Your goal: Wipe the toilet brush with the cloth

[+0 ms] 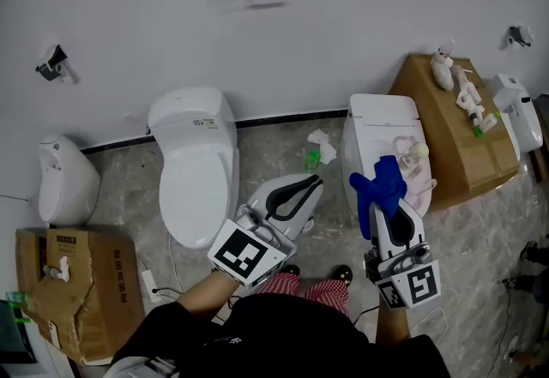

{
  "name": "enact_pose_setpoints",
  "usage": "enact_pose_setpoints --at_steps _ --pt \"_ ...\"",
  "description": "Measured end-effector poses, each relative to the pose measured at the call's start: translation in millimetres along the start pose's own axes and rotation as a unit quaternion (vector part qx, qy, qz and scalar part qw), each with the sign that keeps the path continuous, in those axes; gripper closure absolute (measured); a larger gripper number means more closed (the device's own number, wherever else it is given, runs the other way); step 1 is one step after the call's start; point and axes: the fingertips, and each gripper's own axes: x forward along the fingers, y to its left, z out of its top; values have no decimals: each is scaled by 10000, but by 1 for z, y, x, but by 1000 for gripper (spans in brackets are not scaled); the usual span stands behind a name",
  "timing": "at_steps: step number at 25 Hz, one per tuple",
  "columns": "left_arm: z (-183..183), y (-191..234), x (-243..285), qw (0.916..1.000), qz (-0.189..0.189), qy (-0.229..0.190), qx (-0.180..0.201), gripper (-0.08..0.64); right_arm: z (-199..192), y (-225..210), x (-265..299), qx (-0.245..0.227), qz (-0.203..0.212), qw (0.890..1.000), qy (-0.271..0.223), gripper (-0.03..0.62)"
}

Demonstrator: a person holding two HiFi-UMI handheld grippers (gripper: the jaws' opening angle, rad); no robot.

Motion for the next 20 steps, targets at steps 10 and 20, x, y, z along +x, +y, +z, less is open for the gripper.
enact_pose_setpoints --at_steps 10,20 --pt "-13 4 6 9991 403 83 -93 552 -17 -11 11 147 401 9990 157 528" --pt "-38 15 12 9974 609 363 -93 551 -42 -30 21 303 509 9976 359 528"
